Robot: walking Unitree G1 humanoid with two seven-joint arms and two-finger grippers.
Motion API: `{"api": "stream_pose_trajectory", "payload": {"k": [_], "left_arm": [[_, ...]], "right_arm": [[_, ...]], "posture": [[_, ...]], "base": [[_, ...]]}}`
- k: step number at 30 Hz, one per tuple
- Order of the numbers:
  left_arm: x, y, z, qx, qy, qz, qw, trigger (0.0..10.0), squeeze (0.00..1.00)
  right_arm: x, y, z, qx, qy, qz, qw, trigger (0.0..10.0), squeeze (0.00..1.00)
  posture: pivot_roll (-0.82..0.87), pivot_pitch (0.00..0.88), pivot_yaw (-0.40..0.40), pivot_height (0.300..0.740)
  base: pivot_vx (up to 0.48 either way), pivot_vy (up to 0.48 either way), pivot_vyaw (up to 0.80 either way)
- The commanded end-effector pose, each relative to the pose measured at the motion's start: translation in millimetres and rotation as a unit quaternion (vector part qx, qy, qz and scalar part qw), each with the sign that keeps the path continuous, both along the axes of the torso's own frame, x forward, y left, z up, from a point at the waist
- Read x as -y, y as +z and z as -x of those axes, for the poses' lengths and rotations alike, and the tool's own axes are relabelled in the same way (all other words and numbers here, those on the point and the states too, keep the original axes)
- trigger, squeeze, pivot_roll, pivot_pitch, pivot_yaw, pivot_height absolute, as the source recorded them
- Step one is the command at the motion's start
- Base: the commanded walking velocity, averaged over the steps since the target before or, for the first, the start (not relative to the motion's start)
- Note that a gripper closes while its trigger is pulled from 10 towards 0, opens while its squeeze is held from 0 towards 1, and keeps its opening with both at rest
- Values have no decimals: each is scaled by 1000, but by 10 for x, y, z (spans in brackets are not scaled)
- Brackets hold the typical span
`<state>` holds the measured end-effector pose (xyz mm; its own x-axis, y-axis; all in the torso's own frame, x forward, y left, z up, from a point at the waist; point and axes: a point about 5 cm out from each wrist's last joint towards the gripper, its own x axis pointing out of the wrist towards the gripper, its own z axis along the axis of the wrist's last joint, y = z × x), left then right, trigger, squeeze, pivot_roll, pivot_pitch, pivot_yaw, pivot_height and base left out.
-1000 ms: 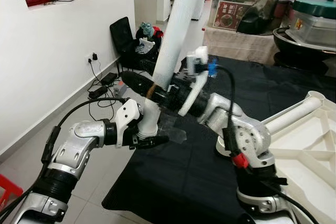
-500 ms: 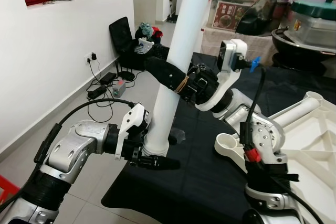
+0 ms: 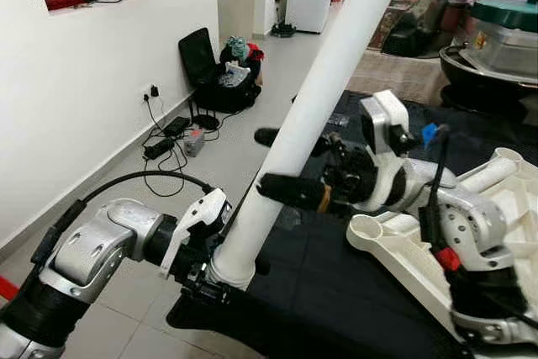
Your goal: Building children table
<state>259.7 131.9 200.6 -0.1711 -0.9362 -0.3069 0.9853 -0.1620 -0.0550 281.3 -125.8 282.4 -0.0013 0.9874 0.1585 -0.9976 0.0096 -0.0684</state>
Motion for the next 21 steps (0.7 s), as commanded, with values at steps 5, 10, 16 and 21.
{"api": "stream_pose_trajectory", "payload": {"k": [5, 10, 16, 21], "left_arm": [[-19, 0, 47, -13, -16, -1, 1000, 10000, 0], [-104, -71, -45, 3, -9, -36, 999, 10000, 0], [-181, -91, -159, 31, 11, -56, 998, 10000, 0], [-166, -80, -161, 35, 8, -55, 998, 10000, 0]], "right_arm": [[-13, 11, 28, -2, 24, 31, 999, 10000, 1000], [-129, 74, 52, -52, 47, -29, 997, 10000, 1000], [-250, 170, 140, -99, 86, -90, 987, 10000, 1000], [-284, 142, 187, -100, 96, -88, 986, 10000, 1000]], "posture": [[89, 0, -39, 740], [88, 0, -35, 740], [83, 0, -28, 740], [78, 0, -27, 740]], "base": [[0, 0, 0], [0, 0, 0], [0, 0, 0], [0, 0, 0]]}}
